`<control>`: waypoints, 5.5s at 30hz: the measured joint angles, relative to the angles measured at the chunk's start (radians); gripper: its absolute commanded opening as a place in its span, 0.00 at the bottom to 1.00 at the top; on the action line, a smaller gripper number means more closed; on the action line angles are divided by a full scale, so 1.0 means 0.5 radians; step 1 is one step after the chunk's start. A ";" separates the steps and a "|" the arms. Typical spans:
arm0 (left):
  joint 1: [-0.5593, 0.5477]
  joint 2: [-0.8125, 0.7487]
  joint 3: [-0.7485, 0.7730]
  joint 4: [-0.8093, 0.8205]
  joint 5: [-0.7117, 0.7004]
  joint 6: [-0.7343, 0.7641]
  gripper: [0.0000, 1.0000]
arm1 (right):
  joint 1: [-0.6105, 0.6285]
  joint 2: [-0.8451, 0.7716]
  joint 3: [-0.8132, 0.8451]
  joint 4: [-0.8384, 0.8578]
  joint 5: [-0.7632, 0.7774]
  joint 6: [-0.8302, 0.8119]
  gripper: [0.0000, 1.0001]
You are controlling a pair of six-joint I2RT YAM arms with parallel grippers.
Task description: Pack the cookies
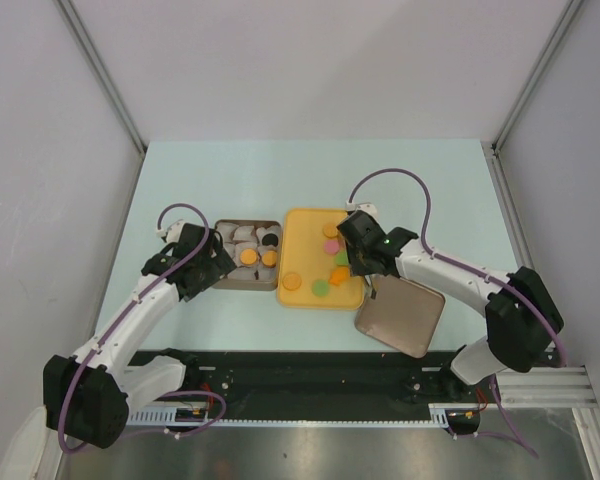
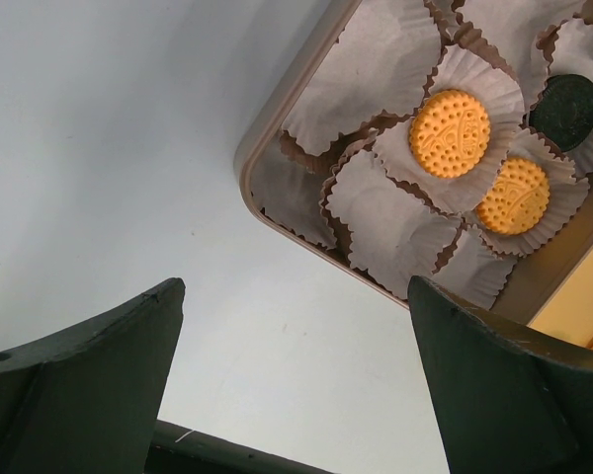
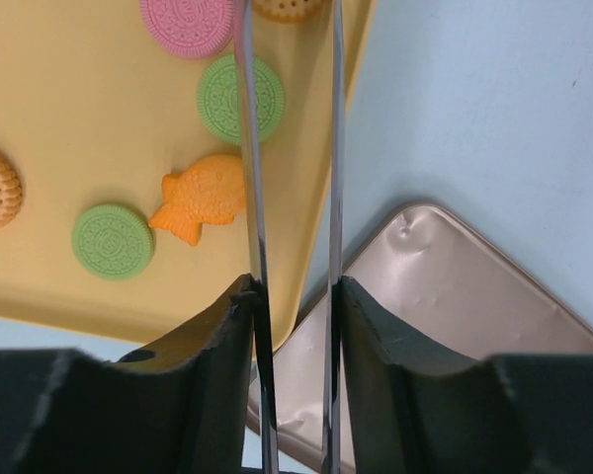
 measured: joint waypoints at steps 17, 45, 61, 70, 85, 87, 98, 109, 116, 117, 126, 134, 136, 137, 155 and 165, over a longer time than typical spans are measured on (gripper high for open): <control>0.000 -0.001 0.000 -0.008 -0.002 -0.001 1.00 | 0.258 -0.123 0.378 -0.130 0.098 -0.018 0.28; 0.333 -0.223 0.081 -0.531 -0.447 -0.446 0.99 | 0.617 0.604 1.169 -0.026 -0.234 -0.265 0.27; 0.337 -0.251 0.077 -0.555 -0.476 -0.473 0.99 | 0.687 0.869 1.352 -0.013 -0.411 -0.293 0.27; 0.337 -0.256 0.058 -0.532 -0.473 -0.467 0.99 | 0.687 0.970 1.434 -0.013 -0.440 -0.299 0.28; 0.337 -0.259 0.047 -0.493 -0.466 -0.435 0.99 | 0.668 1.041 1.470 -0.016 -0.458 -0.301 0.49; 0.337 -0.259 0.047 -0.490 -0.465 -0.435 0.99 | 0.668 1.041 1.476 -0.016 -0.457 -0.301 0.51; 0.337 -0.259 0.047 -0.481 -0.459 -0.420 0.99 | 0.662 1.041 1.489 -0.005 -0.424 -0.307 0.55; 0.336 -0.248 0.044 -0.430 -0.413 -0.399 0.99 | 0.534 0.392 1.038 -0.121 -0.125 -0.284 0.54; 0.336 -0.177 0.022 -0.376 -0.349 -0.369 0.99 | 0.614 0.045 0.761 -0.353 0.108 -0.190 0.53; 0.336 -0.165 0.022 -0.371 -0.340 -0.365 0.99 | 0.642 0.043 0.726 -0.386 0.121 -0.175 0.53; 0.336 -0.139 0.021 -0.330 -0.298 -0.330 0.99 | 0.730 -0.004 0.500 -0.576 0.130 -0.056 0.53; 0.336 -0.136 0.019 -0.327 -0.272 -0.314 0.99 | 0.854 -0.034 0.482 -0.572 0.082 -0.026 0.54; 0.336 -0.136 0.013 -0.323 -0.265 -0.312 0.99 | 0.872 -0.033 0.482 -0.558 0.066 -0.025 0.54; 0.336 -0.136 0.011 -0.323 -0.263 -0.312 0.99 | 0.878 -0.029 0.482 -0.552 0.060 -0.026 0.54; 0.336 -0.137 -0.019 -0.285 -0.248 -0.278 0.98 | 0.880 0.193 0.428 -0.397 0.004 -0.055 0.54; 0.336 -0.137 -0.021 -0.283 -0.247 -0.277 0.98 | 0.846 0.244 0.419 -0.343 -0.031 -0.089 0.42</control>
